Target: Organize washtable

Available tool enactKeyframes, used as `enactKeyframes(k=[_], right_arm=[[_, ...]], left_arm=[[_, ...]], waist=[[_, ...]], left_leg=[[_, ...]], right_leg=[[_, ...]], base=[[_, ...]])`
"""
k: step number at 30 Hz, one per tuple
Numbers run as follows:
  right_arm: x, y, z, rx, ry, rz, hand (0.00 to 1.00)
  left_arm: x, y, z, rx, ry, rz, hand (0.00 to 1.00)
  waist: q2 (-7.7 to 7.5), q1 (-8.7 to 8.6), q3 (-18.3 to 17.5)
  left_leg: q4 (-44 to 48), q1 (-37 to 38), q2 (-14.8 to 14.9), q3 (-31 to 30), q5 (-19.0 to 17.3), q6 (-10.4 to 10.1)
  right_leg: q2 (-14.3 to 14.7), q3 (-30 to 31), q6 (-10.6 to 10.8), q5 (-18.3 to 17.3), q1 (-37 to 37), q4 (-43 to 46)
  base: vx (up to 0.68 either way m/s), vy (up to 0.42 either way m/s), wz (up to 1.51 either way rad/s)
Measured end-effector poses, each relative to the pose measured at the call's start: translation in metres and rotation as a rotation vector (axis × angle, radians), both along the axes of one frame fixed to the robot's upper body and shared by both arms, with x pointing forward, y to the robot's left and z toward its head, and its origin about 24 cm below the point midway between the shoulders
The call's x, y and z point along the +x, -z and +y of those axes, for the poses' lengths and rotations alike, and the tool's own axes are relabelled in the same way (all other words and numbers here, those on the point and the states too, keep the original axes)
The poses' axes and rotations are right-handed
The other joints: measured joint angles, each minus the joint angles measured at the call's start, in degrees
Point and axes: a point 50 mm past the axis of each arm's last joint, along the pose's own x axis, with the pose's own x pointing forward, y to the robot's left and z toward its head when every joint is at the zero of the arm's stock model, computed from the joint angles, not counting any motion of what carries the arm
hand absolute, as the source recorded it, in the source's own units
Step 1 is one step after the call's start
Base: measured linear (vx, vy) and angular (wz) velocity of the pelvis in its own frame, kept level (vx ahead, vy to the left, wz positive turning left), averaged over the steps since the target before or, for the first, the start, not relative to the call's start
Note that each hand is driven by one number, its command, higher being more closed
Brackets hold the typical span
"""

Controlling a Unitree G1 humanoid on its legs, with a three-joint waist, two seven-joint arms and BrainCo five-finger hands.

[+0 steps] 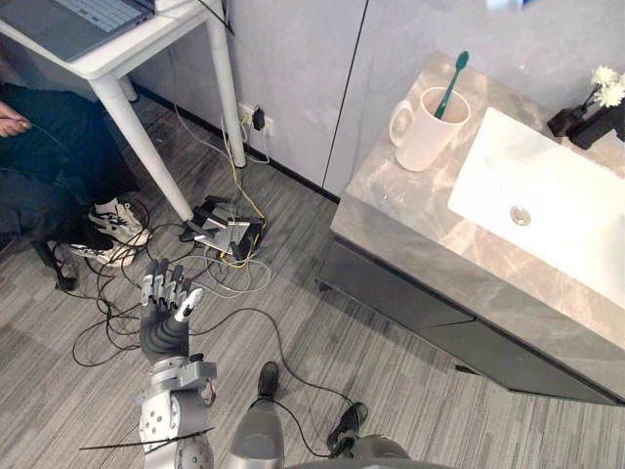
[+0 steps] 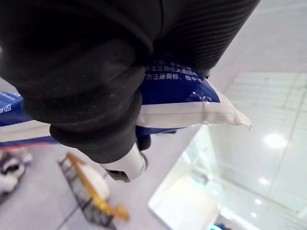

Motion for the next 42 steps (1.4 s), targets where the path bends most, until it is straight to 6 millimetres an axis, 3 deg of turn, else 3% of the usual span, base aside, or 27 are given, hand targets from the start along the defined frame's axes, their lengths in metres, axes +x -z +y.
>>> enactKeyframes(k=[2,6,11,35,42], right_arm=[[0.0,0.006,-0.003,-0.061,0.055,0.048,1.0],[0.001,0.016,-0.014,-0.144,0.176,0.148,1.0],[0.0,0.018,-0.015,-0.174,0.213,0.177,1.0],[-0.001,0.019,-0.005,-0.145,0.128,0.17,1.0],[0.002,0.021,0.007,-0.15,0.067,0.157,1.0]], left_arm=[[0.0,0.0,0.0,0.001,0.004,-0.001,0.0],[-0.002,0.001,0.0,0.005,0.015,0.004,0.0],[-0.003,0.002,0.0,0.005,0.014,0.009,0.0],[-0.003,0.003,-0.002,0.0,0.027,0.001,0.0],[-0.005,0.002,0.002,0.007,0.01,0.003,0.0]], waist=[[-0.19,0.07,-0.03],[-1.97,-0.18,-1.12],[-3.03,-0.11,-1.88],[-3.36,2.82,-2.12],[-3.43,2.96,-2.18]], left_leg=[[0.0,-0.11,0.06,0.03,0.0,0.0],[0.01,-0.99,0.22,0.27,0.02,-0.03],[0.01,-0.99,0.21,0.34,0.01,-0.04],[0.0,-1.87,0.22,0.1,0.04,-0.06],[0.02,-2.82,0.13,-0.86,0.32,-0.21]], right_leg=[[0.05,0.03,0.0,0.0,-0.12,-0.03],[0.18,0.25,-0.01,0.0,-1.15,-0.07],[0.17,0.27,-0.01,0.0,-1.17,-0.09],[0.24,0.01,-0.08,-0.02,-1.85,-0.04],[0.3,-0.91,-0.09,-0.04,-2.26,-0.1]], base=[[0.01,0.002,-0.02],[0.01,0.0,-0.03],[0.01,0.002,0.0],[0.0,0.001,0.01],[0.01,0.005,0.07]])
